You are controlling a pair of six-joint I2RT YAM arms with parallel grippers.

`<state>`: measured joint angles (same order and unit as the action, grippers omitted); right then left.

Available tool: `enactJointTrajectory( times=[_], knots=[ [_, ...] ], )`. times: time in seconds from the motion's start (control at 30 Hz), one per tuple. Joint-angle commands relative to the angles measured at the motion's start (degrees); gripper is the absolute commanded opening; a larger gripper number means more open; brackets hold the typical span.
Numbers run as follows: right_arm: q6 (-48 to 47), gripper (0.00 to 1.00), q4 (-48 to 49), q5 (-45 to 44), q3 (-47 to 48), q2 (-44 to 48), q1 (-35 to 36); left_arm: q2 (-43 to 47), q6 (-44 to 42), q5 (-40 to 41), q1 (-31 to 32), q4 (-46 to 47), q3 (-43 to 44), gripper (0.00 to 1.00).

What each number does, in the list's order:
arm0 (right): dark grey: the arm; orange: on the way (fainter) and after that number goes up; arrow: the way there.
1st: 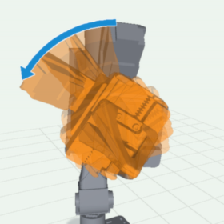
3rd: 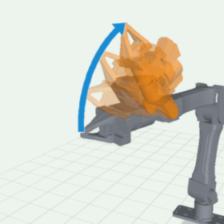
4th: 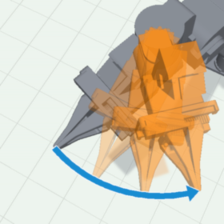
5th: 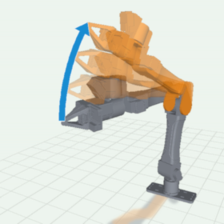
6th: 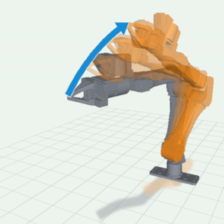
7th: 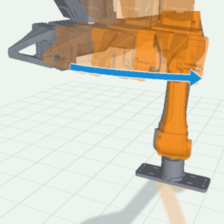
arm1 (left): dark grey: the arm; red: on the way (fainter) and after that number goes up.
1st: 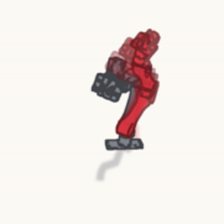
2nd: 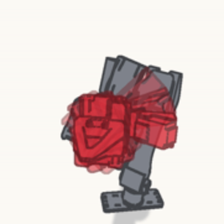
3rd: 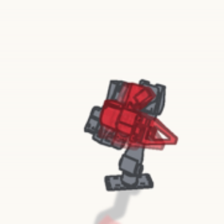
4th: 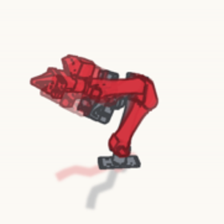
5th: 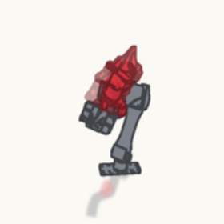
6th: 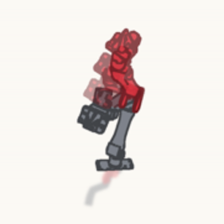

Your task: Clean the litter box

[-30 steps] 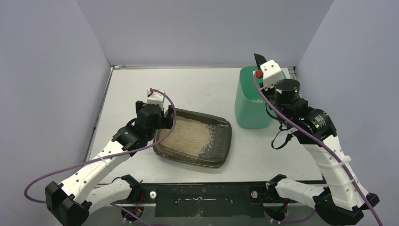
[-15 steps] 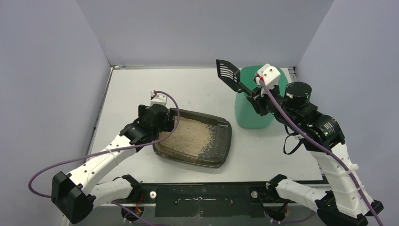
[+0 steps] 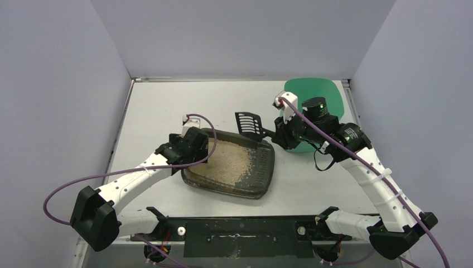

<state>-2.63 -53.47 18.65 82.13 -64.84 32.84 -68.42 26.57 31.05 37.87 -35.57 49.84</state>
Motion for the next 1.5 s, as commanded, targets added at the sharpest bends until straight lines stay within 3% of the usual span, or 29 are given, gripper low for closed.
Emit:
enactJointTrajectory(
  times=[0.0, 0.1, 0.3, 0.63, 0.97, 1.47],
  knots=[
    [2.63, 0.0, 4.68, 5.93, -4.76, 1.61, 0.12, -2.96, 2.91, -0.27, -0.52, -0.99, -0.43, 0.85],
    [4.04, 0.0, 6.42, 7.82, -7.91, 1.5, 0.07, -4.62, 3.16, -0.24, -0.81, -1.08, -0.58, 0.8],
    [4.17, 0.0, 8.02, 9.64, -12.83, 0.69, -0.04, -7.52, 2.79, 0.11, -1.79, -0.93, 0.38, 0.55],
    [6.06, 0.0, 14.04, 14.25, -21.61, 2.34, 0.0, -12.26, -0.43, 1.22, -4.64, -0.18, 5.46, 0.0],
    [8.55, 0.0, 17.61, 12.82, -25.25, 4.19, -1.51, -11.75, -14.61, 7.96, -5.13, 2.44, 13.9, 0.0],
    [9.53, 0.0, 23.29, 12.51, -27.81, 5.94, -2.09, -1.25, -33.63, 14.4, -2.33, 9.68, 16.19, 0.0]
  ],
)
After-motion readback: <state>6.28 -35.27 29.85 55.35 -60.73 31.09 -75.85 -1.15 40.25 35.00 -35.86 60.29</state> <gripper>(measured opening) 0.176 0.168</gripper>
